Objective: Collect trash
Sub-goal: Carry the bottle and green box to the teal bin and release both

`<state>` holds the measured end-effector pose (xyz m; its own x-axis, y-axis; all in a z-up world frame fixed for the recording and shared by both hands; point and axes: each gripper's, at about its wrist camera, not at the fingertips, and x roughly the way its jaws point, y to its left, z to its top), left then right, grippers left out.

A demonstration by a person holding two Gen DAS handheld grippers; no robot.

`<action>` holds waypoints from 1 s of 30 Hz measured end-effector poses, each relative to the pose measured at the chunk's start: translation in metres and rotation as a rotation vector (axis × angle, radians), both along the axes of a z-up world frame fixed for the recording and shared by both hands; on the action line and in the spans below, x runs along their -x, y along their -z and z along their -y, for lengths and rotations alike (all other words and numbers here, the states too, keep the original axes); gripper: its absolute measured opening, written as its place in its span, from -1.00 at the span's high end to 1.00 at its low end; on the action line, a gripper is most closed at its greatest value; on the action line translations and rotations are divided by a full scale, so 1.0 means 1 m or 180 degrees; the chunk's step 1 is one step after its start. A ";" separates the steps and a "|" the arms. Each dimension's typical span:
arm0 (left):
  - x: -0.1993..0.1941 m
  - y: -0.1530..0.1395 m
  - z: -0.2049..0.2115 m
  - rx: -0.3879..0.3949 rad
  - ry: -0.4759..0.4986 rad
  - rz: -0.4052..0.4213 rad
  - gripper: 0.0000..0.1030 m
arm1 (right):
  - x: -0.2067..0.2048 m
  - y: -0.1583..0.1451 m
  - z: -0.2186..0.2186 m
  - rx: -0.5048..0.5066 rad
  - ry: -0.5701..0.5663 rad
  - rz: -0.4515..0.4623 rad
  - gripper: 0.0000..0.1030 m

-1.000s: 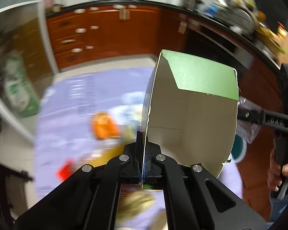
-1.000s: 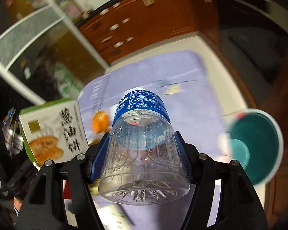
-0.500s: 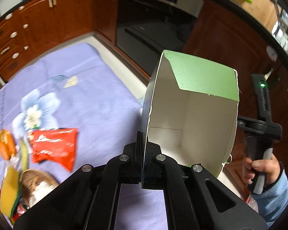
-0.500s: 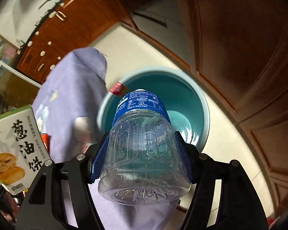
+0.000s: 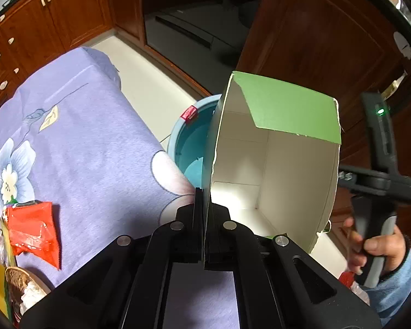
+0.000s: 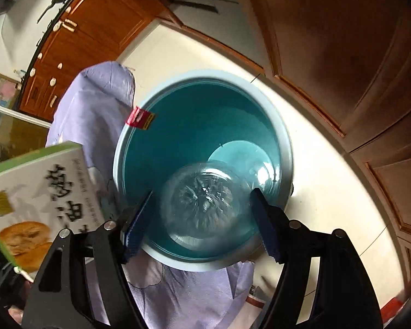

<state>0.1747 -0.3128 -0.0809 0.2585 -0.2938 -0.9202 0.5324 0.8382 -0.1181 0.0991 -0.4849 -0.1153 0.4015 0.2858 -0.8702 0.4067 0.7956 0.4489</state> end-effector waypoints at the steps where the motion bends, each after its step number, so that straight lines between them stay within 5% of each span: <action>1: 0.000 0.002 0.004 -0.0015 0.0020 -0.0013 0.98 | 0.002 -0.003 0.004 -0.0002 0.0019 0.0024 -0.34; 12: -0.012 0.027 0.027 -0.0185 0.0080 -0.0150 0.89 | 0.012 -0.038 0.027 0.0179 0.0289 0.0226 -0.57; 15: -0.015 0.024 0.026 -0.0204 0.0008 -0.0113 0.43 | 0.013 -0.038 0.027 0.0177 0.0298 0.0199 -0.64; 17: -0.015 0.021 0.023 -0.0212 -0.0035 -0.0046 -0.10 | 0.013 -0.038 0.026 0.0198 0.0295 0.0166 -0.64; 19: -0.012 0.015 0.018 -0.0194 -0.0085 0.0026 -0.30 | 0.013 -0.038 0.025 0.0215 0.0297 0.0138 -0.64; 26: -0.003 -0.005 -0.011 -0.0044 -0.0267 0.0123 -0.71 | 0.015 -0.047 0.012 0.0284 0.0284 0.0106 -0.70; 30: 0.008 -0.016 -0.033 0.0066 -0.0369 0.0127 -0.76 | 0.019 -0.058 -0.002 0.0309 0.0238 0.0131 -0.70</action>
<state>0.1671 -0.2799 -0.0652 0.3281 -0.2786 -0.9026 0.4368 0.8920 -0.1165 0.0798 -0.4830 -0.0568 0.4544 0.1688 -0.8746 0.4493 0.8044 0.3887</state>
